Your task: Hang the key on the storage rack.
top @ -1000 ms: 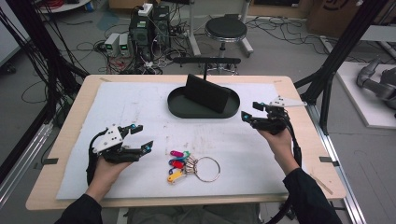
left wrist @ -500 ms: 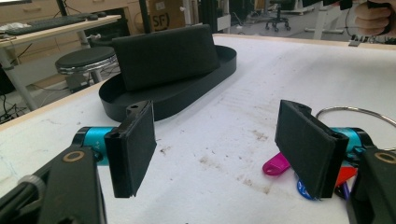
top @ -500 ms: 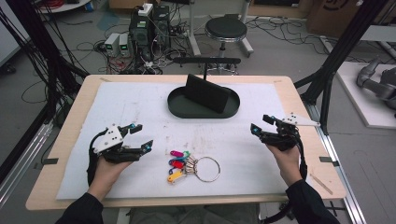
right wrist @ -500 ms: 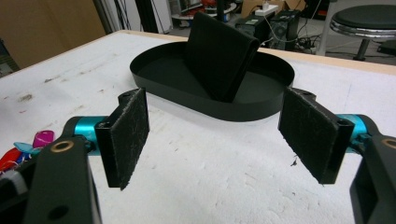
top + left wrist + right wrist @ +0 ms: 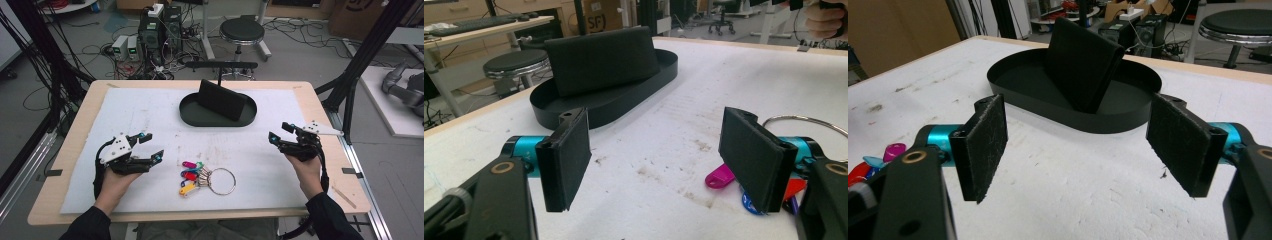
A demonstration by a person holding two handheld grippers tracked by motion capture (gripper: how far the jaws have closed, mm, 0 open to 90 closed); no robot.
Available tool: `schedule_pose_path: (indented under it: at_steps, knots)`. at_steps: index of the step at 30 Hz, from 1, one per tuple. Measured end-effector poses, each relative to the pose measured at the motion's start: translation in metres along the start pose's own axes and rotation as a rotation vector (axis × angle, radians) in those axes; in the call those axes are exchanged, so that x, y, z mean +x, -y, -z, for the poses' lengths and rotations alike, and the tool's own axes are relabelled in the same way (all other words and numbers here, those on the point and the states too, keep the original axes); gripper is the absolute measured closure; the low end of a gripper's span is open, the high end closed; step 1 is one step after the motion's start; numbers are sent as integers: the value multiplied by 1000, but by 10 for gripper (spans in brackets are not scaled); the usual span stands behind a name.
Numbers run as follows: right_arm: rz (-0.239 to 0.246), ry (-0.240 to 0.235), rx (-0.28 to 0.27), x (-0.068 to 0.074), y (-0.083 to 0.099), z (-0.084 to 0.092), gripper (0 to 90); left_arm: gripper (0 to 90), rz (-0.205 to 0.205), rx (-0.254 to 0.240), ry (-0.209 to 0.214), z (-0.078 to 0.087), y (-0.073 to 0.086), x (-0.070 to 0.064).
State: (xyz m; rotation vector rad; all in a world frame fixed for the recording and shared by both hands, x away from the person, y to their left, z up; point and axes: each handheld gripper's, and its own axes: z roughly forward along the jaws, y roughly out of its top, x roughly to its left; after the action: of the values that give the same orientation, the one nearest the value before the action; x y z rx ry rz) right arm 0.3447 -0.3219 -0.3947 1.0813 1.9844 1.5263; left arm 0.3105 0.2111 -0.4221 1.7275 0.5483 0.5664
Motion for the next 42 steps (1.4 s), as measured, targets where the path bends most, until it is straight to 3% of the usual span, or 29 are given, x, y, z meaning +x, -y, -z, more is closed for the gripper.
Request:
schedule_pose_path:
  at_steps: [6,17,26,32,38,42]
  knots:
    - [-3,-2,9,-2,2,0,232,287,22,17,3,-1,0,1]
    - [27,-17,46,5,8,-2,267,313,17,32,26,-6,-3,-6]
    - [57,-42,83,11,10,-5,287,347,49,21,138,-25,-13,-15]
    - [53,-37,66,8,12,-1,287,273,82,50,188,-50,-21,-27]
    - [47,-27,52,3,12,5,287,248,38,92,251,-73,-30,-40]
    - [39,-22,48,2,12,8,287,261,35,134,297,-92,-34,-49]
